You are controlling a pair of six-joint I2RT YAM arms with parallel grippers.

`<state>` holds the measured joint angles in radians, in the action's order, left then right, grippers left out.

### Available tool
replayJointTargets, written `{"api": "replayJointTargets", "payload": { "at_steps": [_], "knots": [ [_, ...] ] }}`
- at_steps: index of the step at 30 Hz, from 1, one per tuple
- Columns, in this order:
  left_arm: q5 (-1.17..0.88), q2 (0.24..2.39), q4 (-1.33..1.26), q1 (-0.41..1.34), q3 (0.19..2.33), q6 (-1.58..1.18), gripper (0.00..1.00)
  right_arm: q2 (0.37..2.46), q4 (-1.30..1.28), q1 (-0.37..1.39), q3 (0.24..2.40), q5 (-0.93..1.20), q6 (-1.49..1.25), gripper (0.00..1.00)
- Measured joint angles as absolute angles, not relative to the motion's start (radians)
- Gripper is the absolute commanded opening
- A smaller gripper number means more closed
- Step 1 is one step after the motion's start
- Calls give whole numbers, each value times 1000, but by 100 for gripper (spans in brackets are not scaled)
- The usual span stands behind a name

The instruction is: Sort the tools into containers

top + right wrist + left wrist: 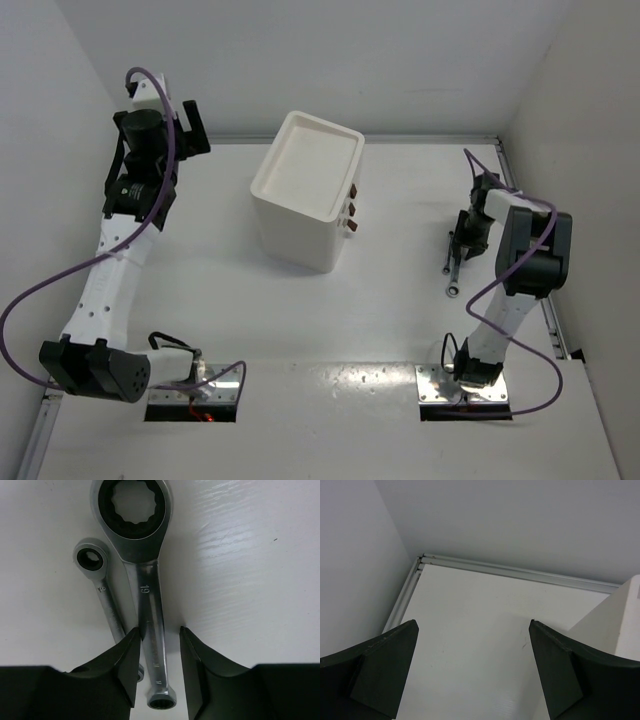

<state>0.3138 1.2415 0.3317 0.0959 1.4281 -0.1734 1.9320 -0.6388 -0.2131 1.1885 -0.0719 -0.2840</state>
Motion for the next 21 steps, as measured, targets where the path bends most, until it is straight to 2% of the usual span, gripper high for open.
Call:
{"api": "replayJointTargets", "payload": {
  "at_steps": [6,10,11,21],
  "knots": [
    [305,1242,336,96,1428,-175,99,1940,-645,-209,1198,-67,-277,36],
    [299,1243,336,96,1428,-177,99,1940,-638,-191,1196,-68,-265,19],
    [298,1243,336,96,1428,-178,99,1940,-635,-184,1195,-73,-262,1],
    [278,1253,339,95,1420,-193,99,1933,-638,-172,1194,-85,-260,0]
  ]
}}
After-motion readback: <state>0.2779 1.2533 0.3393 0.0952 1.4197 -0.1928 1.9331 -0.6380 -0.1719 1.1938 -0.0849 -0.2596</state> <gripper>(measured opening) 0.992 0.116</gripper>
